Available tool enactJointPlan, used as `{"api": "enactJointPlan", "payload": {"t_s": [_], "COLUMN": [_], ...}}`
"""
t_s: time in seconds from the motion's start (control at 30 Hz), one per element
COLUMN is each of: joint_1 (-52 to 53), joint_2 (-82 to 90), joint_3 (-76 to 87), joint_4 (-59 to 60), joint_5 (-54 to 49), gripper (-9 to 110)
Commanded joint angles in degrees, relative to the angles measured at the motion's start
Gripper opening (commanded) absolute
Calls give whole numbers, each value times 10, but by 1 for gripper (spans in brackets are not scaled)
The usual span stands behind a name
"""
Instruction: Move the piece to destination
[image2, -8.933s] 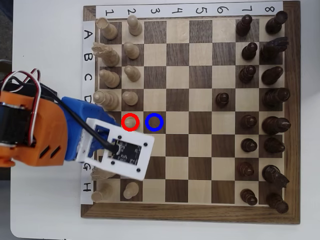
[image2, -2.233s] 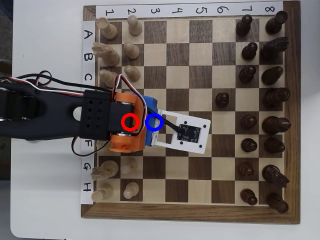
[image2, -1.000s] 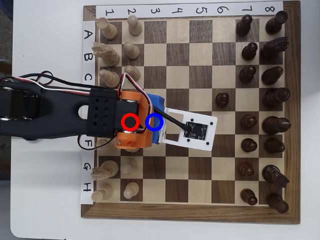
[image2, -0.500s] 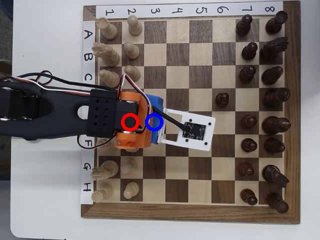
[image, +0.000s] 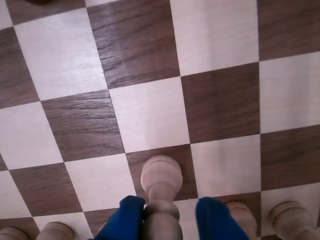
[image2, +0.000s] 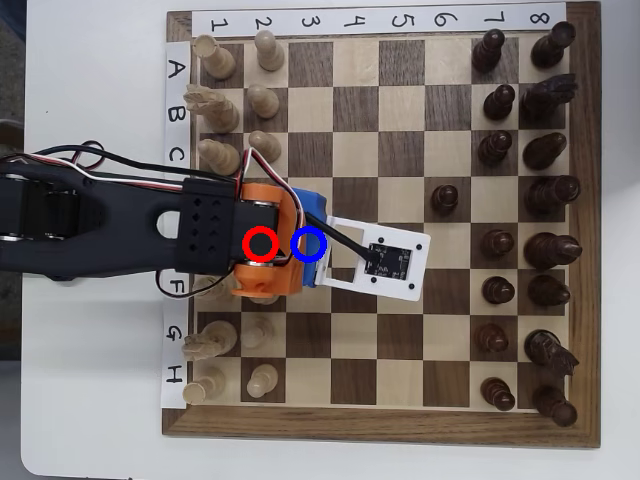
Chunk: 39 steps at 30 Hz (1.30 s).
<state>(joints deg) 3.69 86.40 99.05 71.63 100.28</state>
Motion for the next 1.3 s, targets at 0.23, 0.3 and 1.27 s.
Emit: {"api": "enactJointPlan", "payload": {"t_s": [0.23,0.3,1.27], "joint_1": [-22,-27,33], "joint_2": [39,40,161], "joint_3": [-74,-90,-519], "joint_4": [8,18,206], "joint_5": [133,138,-256], "gripper": [21,21,21]}}
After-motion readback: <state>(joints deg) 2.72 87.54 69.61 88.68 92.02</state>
